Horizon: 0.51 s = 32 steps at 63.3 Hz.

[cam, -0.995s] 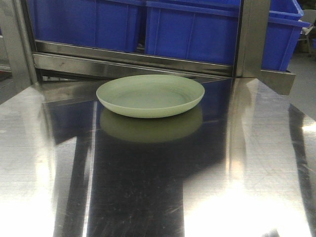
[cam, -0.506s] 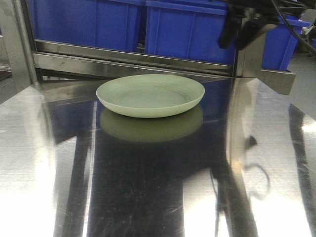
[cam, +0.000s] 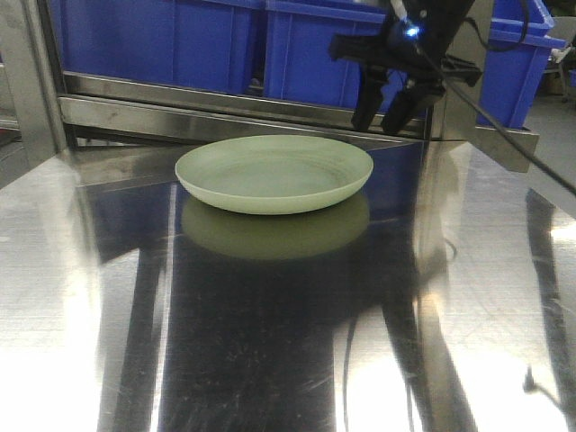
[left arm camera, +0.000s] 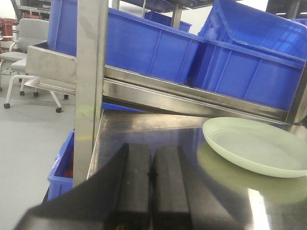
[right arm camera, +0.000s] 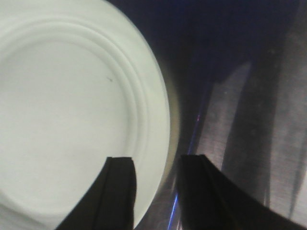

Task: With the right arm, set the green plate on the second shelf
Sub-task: 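Lower the right gripper onto the green plate's rim and close it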

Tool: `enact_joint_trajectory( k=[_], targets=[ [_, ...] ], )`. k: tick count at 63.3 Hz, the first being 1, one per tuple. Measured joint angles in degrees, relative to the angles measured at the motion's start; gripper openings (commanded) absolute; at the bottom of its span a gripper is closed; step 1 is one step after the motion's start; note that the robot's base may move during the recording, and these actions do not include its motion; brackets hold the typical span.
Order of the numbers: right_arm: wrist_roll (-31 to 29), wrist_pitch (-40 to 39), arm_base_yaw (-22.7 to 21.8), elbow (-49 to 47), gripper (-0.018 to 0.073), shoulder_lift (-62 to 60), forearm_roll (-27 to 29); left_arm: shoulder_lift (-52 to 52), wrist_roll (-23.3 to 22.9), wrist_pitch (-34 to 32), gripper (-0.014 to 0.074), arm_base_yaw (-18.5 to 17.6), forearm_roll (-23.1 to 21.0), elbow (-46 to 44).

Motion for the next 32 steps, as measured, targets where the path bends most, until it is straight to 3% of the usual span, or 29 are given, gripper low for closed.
enact_joint_trajectory(
  k=[32],
  targets=[
    [2.08,-2.21,0.0,-0.34,0.0382,4.99,1.02,0.0,0.0,0.0,0.013,0.0,0.0,0.0]
  ],
)
